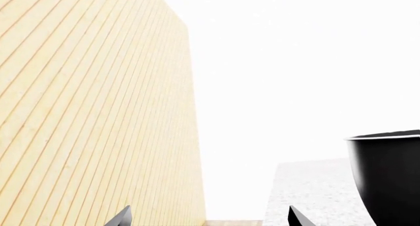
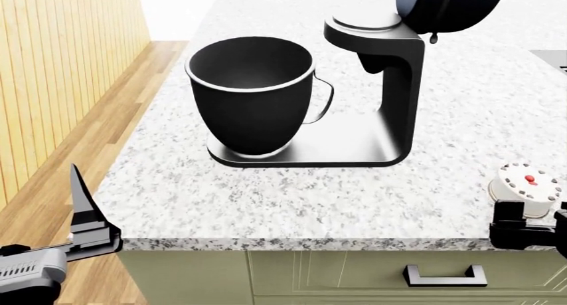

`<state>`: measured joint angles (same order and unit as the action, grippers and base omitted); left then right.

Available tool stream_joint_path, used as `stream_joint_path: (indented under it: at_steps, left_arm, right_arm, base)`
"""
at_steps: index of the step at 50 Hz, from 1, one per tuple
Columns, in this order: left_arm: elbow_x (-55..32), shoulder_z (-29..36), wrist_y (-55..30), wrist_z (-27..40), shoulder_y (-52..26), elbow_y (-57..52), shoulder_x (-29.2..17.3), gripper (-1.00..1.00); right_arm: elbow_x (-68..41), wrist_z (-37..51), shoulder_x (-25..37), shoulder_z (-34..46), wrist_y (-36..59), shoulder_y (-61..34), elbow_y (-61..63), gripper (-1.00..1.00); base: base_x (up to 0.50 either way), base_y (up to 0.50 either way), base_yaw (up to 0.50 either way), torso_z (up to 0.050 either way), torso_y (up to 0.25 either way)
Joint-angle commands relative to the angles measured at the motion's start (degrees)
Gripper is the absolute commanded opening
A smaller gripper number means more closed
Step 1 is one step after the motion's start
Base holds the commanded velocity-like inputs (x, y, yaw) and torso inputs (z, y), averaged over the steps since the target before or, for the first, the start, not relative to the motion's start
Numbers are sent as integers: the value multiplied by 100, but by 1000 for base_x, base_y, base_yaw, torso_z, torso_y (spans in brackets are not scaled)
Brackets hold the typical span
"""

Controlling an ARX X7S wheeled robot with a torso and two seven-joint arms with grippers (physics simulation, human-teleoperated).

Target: Place the cake in the stand mixer bowl.

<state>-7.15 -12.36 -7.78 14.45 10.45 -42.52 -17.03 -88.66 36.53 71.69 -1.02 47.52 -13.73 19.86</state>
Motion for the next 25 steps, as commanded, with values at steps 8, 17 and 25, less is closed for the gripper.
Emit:
stream_joint_path:
  at_steps: [8, 17, 25]
  left_arm:
    - [-25, 16, 20, 36, 22, 10, -35, 100]
    - [-22, 29, 18, 59, 22, 12, -54, 100]
    - [-37, 35, 34, 72, 19, 44, -69, 100]
  right_arm:
    - [978, -104, -33, 94, -422, 538, 225, -100]
    - [856, 127, 240, -981, -697, 1349, 1057, -100]
    - [-48, 429, 261, -2907, -77, 1968, 2792, -100]
  base:
    - [0, 0, 0, 0, 0]
    - [0, 0, 0, 0, 0]
    - [0, 0, 0, 0, 0]
